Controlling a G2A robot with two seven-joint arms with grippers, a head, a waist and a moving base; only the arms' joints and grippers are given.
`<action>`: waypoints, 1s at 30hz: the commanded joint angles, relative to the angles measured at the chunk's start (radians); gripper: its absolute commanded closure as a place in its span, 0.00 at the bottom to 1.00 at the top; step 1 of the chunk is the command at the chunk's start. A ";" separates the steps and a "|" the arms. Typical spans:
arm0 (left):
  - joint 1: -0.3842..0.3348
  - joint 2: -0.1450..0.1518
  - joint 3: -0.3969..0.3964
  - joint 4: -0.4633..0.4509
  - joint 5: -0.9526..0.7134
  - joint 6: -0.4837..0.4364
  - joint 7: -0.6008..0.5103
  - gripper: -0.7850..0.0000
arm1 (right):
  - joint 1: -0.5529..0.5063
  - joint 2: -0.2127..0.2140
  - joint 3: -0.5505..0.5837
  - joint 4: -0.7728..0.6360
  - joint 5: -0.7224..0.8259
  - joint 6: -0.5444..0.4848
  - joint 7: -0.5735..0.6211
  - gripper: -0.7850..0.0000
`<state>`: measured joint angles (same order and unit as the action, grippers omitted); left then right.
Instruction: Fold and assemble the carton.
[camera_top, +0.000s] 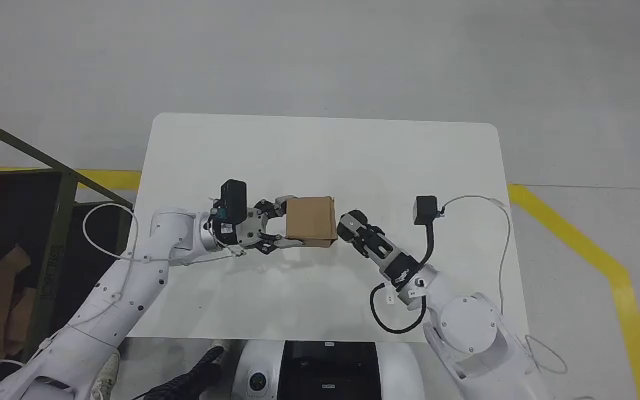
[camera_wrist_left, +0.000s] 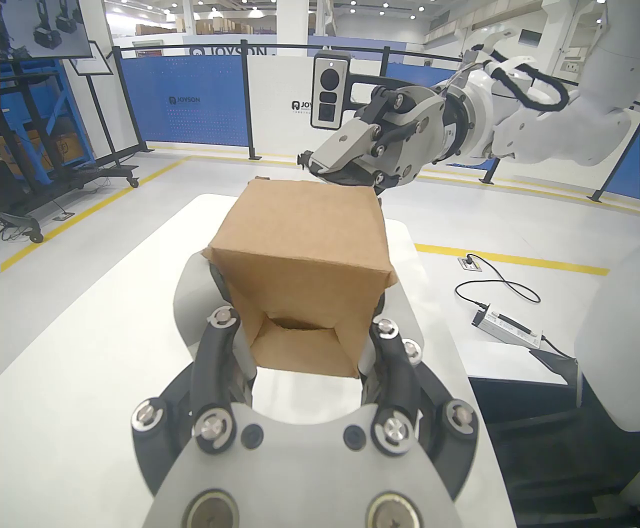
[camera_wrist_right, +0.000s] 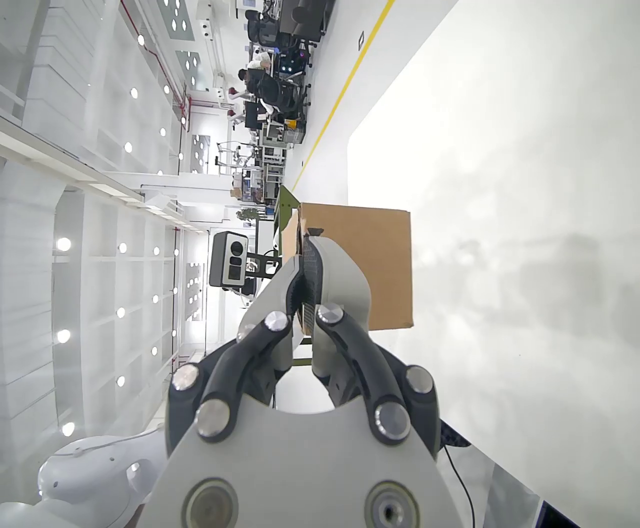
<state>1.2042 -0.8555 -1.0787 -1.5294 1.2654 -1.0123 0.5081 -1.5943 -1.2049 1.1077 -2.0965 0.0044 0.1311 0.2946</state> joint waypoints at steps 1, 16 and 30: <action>0.000 0.000 0.000 0.000 0.000 0.000 0.001 0.80 | 0.005 -0.001 -0.008 0.002 0.000 -0.002 0.002 1.00; -0.015 -0.002 0.002 0.044 0.014 0.006 -0.012 0.80 | -0.002 -0.003 0.016 0.002 -0.014 -0.006 -0.054 1.00; -0.068 -0.044 0.112 0.226 0.137 0.067 0.009 0.76 | -0.100 0.006 0.117 -0.029 -0.005 -0.124 -0.091 1.00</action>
<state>1.1468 -0.8944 -0.9789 -1.3171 1.3939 -0.9495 0.5159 -1.6912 -1.1989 1.2229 -2.1268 -0.0018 0.0110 0.2035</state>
